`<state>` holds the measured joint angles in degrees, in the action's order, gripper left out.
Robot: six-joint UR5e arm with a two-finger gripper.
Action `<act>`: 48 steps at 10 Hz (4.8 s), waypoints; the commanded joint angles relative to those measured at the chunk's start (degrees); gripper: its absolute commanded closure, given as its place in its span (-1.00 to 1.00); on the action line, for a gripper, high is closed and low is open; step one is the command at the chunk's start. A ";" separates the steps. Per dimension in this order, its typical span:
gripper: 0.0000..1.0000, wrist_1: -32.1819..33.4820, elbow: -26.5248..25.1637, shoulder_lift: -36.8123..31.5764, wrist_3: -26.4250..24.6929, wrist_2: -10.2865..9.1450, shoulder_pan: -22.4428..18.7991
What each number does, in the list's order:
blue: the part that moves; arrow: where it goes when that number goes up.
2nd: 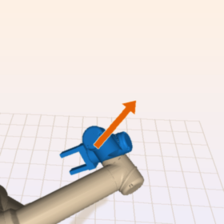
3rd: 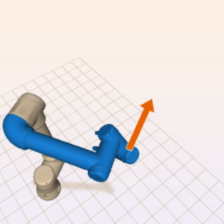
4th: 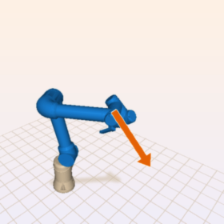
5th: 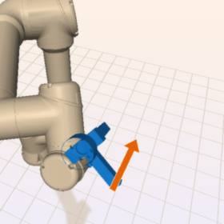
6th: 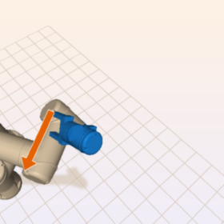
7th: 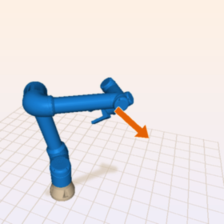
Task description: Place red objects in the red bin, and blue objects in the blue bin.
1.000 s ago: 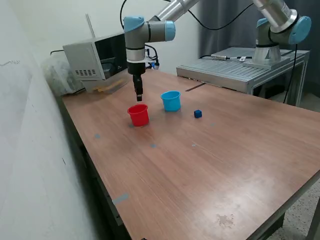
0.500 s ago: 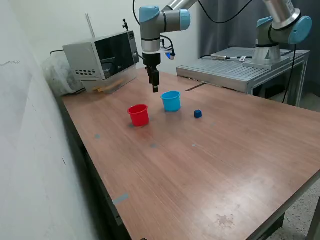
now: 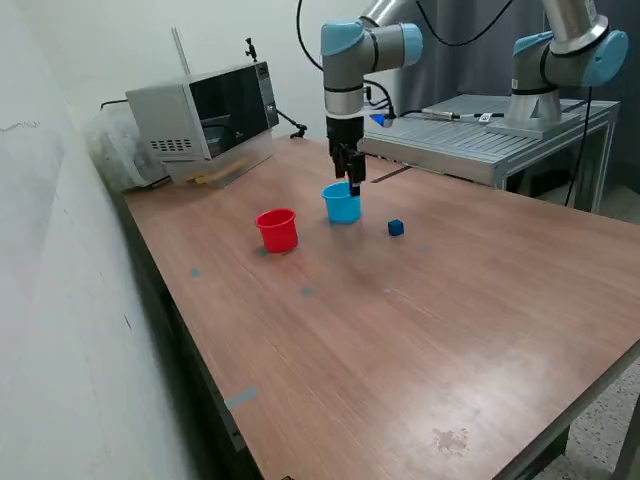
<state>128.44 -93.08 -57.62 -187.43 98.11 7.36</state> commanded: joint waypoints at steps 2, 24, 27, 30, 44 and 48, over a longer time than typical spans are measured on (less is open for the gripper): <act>-1.00 1.37 -1.14 3.02 -0.22 -2.22 -9.19; -1.00 0.76 -6.41 3.04 -0.31 -1.87 -5.34; -1.00 0.85 -5.97 3.04 -0.31 -2.22 -6.05; -1.00 0.94 -6.06 3.21 -0.22 -2.31 -5.78; 1.00 0.94 -6.06 4.27 -0.13 -2.22 -5.69; 1.00 -4.24 -6.06 -3.54 0.66 -2.05 -4.38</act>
<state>127.66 -99.20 -56.70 -187.29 95.95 2.06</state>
